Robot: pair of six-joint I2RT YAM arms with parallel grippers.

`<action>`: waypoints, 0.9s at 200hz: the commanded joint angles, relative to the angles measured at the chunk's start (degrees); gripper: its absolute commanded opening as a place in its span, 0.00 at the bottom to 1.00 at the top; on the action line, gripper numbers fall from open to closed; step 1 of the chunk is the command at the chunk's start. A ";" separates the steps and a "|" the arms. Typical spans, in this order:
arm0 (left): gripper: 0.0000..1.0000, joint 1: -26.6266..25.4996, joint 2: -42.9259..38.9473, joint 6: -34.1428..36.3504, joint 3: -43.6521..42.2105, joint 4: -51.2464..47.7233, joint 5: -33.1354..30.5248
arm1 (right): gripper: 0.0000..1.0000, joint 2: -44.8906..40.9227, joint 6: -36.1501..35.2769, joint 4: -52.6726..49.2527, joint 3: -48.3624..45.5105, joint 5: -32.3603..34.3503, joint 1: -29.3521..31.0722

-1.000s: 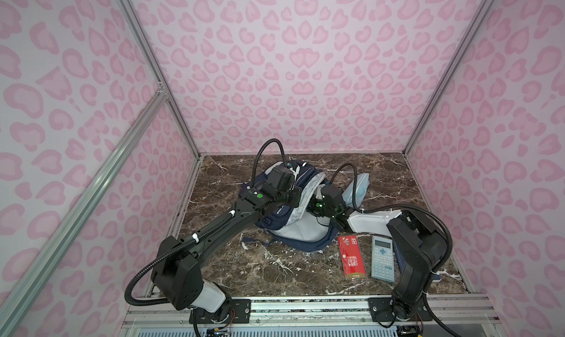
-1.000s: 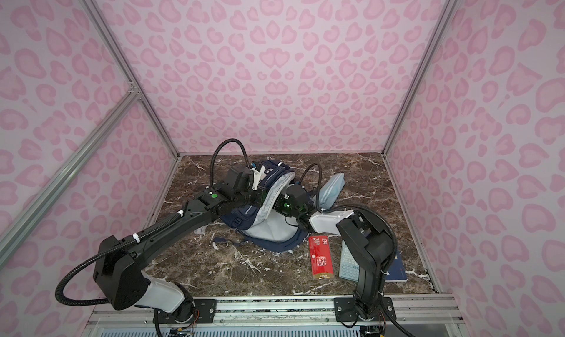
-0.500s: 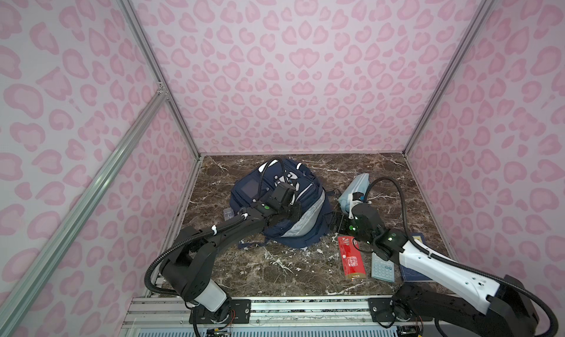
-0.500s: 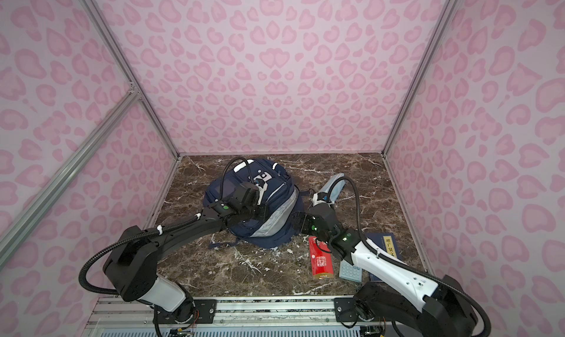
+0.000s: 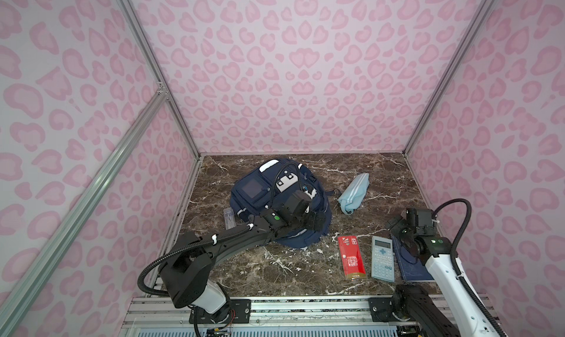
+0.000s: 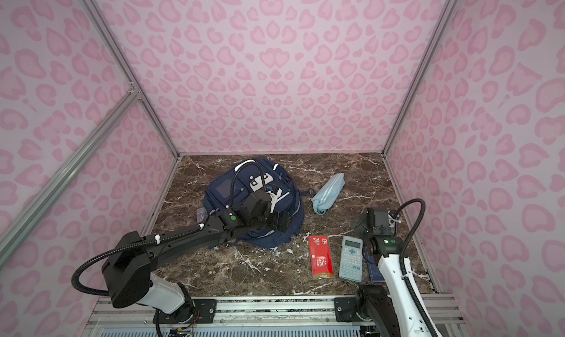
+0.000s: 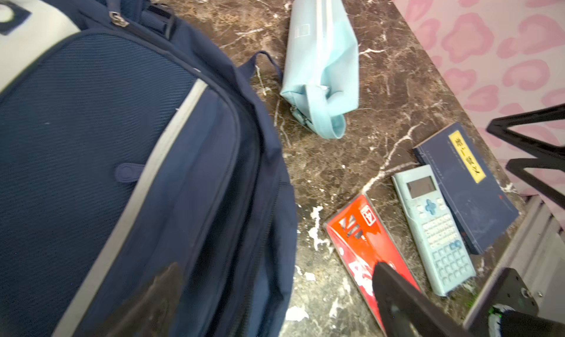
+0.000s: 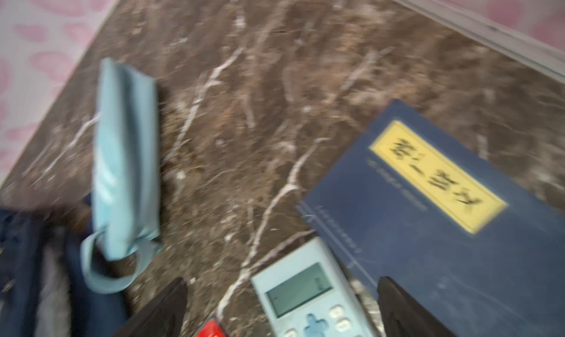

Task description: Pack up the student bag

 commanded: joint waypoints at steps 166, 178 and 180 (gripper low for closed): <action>0.96 -0.85 -0.59 -2.57 -3.70 8.95 3.81 | 0.98 2.04 6.90 2.68 -12.16 -9.25 -25.69; 0.95 -0.85 -0.22 -2.57 -3.42 8.99 3.84 | 0.98 1.36 9.12 5.92 -14.28 -10.10 -25.15; 0.95 -0.85 -0.21 -2.57 -3.35 8.97 3.81 | 0.99 1.27 9.26 6.35 -14.61 -10.18 -25.09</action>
